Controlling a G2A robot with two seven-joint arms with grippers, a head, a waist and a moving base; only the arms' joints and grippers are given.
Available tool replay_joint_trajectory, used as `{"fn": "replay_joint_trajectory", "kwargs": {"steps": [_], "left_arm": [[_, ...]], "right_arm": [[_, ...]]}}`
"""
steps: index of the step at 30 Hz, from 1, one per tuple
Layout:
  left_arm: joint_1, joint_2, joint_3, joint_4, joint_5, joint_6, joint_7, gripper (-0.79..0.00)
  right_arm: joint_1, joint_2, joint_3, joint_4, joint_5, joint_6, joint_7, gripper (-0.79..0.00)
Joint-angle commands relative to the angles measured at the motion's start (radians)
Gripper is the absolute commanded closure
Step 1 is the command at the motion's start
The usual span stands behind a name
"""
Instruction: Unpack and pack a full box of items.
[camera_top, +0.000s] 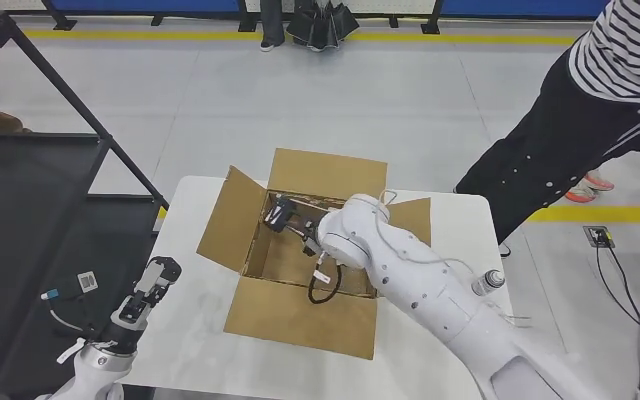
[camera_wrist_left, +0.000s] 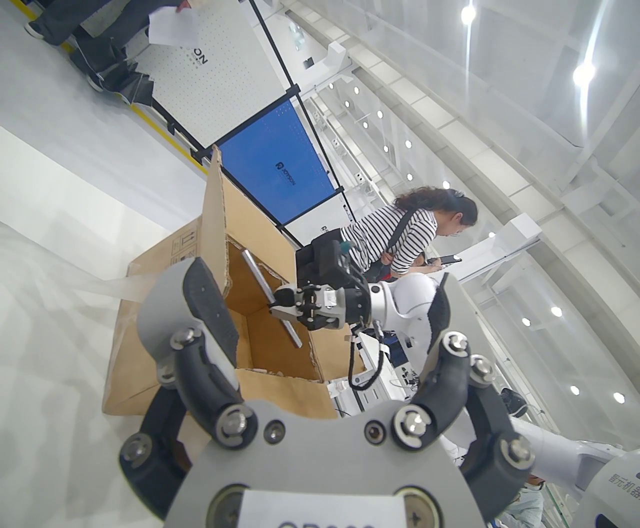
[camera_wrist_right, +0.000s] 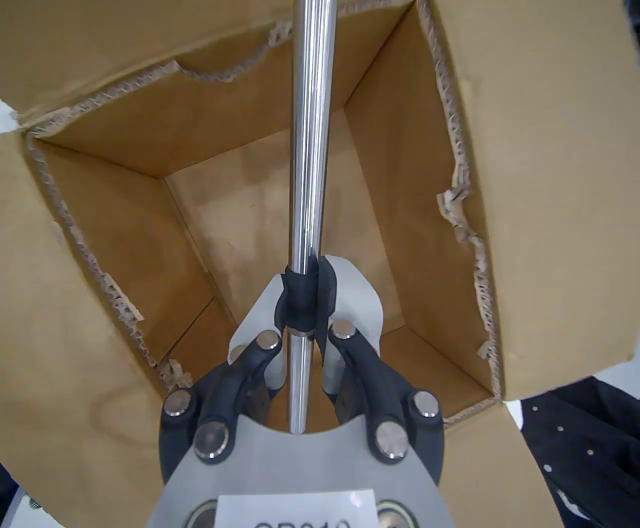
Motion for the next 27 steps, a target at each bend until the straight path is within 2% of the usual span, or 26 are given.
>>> {"fn": "replay_joint_trajectory", "kwargs": {"steps": [1,7,9,13,23,27], "left_arm": [[0.000,0.000,0.000,0.000,0.000,0.000,0.000,-0.785],[0.000,0.000,0.000,0.000,0.000,0.000,0.000,-0.785],[0.000,0.000,0.000,0.000,0.000,0.000,0.000,-0.785],[0.000,0.000,0.000,0.000,0.000,0.000,0.000,-0.785],[0.000,0.000,0.000,0.000,0.000,0.000,0.000,-0.785],[0.000,0.000,0.000,0.000,0.000,0.000,0.000,-0.785]], "right_arm": [[0.018,-0.030,-0.017,0.126,0.064,-0.017,-0.036,0.000],[0.035,-0.103,-0.054,0.346,0.129,0.070,-0.094,0.000],[0.036,-0.127,-0.065,0.394,0.131,0.144,-0.100,0.000],[0.041,-0.165,-0.067,0.475,0.162,0.197,-0.141,0.000],[0.076,-0.230,-0.081,0.615,0.167,0.212,-0.139,0.000],[0.082,-0.253,-0.084,0.673,0.165,0.187,-0.165,0.000]]}}
